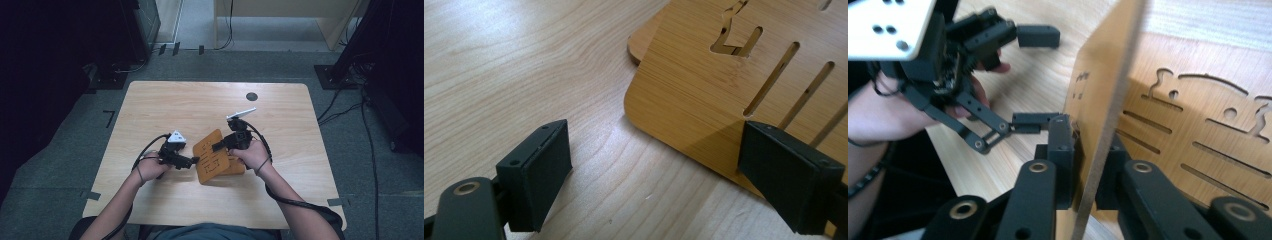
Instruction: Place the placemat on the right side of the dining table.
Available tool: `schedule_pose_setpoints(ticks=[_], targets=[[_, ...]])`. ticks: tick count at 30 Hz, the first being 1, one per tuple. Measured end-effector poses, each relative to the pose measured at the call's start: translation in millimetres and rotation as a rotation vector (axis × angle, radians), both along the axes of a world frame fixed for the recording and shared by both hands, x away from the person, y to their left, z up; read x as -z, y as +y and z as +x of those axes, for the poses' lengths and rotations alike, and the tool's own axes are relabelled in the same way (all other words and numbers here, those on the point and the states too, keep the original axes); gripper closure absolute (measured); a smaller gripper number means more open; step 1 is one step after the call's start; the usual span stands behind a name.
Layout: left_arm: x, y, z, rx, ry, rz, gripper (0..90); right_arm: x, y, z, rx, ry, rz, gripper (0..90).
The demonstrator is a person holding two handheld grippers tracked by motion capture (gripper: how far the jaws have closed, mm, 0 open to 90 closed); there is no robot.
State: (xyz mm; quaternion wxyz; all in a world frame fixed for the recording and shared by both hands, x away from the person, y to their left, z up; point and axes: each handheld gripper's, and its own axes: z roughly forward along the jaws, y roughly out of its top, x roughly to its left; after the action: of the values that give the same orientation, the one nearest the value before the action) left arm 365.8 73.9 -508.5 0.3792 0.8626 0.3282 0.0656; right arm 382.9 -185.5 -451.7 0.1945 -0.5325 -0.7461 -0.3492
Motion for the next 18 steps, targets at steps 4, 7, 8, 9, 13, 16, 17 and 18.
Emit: schedule_pose_setpoints(ticks=[4, 7, 8, 9, 13, 16, 17, 18], targets=[[-5.7, 3.0, 1.1, -0.001, -0.007, -0.039, 12.8, -4.2, -5.2, 1.6, 0.024, 0.006, 0.058, 87.5], [-9.8, 5.2, 0.9, -0.001, -0.011, -0.060, 13.1, -4.8, -6.2, 1.4, 0.020, -0.001, 0.063, 87.5], [-11.4, 5.8, 0.4, 0.002, -0.012, -0.072, 13.1, -4.1, -6.6, 1.4, 0.022, 0.003, 0.072, 87.5], [-12.7, 6.2, 0.0, 0.006, -0.013, -0.083, 13.1, -4.3, -6.6, 1.4, 0.022, 0.003, 0.074, 87.5], [-17.0, 7.1, -1.2, 0.021, -0.025, -0.105, 13.1, -12.6, -10.3, 1.1, 0.038, -0.035, 0.091, 87.6], [-16.8, 6.4, -1.3, 0.024, -0.028, -0.107, 13.1, -19.9, -15.5, 0.9, 0.058, -0.077, 0.089, 87.5], [-16.4, 6.0, -1.4, 0.026, -0.026, -0.105, 13.1, -21.6, -16.8, 0.7, 0.066, -0.092, 0.083, 87.5], [-15.5, 5.5, -1.6, 0.028, -0.024, -0.100, 13.1, -23.1, -17.9, 0.5, 0.067, -0.109, 0.073, 87.5]])
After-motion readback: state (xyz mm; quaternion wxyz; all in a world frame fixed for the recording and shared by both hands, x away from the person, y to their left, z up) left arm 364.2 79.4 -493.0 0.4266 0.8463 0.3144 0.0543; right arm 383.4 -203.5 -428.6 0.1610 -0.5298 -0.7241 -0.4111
